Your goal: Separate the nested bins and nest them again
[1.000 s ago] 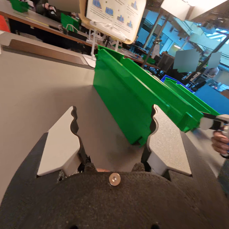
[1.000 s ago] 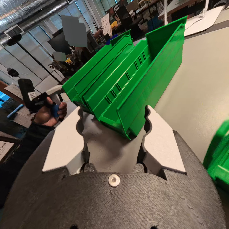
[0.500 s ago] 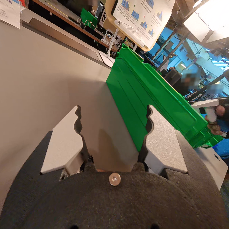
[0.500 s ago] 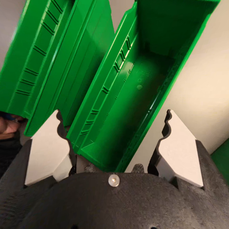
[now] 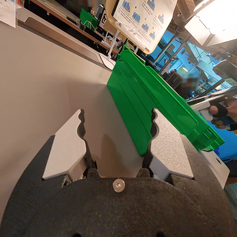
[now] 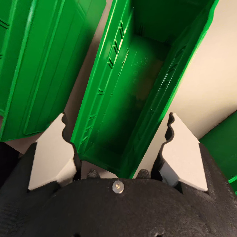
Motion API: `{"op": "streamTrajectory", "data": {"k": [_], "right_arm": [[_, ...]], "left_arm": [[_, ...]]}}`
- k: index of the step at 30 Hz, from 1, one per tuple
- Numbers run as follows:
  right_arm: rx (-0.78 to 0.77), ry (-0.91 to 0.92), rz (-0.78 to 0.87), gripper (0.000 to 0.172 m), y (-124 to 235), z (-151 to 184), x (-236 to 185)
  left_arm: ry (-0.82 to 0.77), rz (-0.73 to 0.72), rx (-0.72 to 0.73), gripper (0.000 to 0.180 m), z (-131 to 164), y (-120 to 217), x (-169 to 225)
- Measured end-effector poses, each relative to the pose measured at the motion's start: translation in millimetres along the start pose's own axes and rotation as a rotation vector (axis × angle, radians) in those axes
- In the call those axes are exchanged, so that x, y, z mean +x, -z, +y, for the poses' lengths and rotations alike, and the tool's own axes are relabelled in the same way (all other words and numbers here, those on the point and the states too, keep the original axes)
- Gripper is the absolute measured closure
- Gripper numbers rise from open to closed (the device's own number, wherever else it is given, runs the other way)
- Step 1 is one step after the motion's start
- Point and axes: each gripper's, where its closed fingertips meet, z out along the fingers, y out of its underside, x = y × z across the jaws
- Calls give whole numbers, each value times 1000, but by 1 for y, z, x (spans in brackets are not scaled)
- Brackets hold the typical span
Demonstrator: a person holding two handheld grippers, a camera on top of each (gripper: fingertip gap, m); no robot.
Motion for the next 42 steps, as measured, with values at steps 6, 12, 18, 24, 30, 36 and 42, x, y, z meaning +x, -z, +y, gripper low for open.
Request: {"op": "streamTrajectory", "data": {"k": [6,12,18,24,30,36,42], "right_arm": [[-90,6,14,14,-23,16,2],[-107,11,3,35,-19,15,-1],[-84,-7,-33,49,-12,9,0],[16,-40,-161,52,24,-12,-15],[191,-69,-265,52,86,-52,-36],[312,-94,-485,50,123,-101,-114],[277,-188,-564,49,89,-121,-162]], "left_arm": [[-11,-27,-23,79,5,0,-1],[-37,-32,-22,79,5,0,1],[-45,-16,-31,80,6,-1,4],[-26,-2,-38,80,7,-2,4],[-28,-1,-46,81,8,-2,5],[-29,-6,-53,81,9,-3,4],[-20,6,-43,82,8,-1,5]]}}
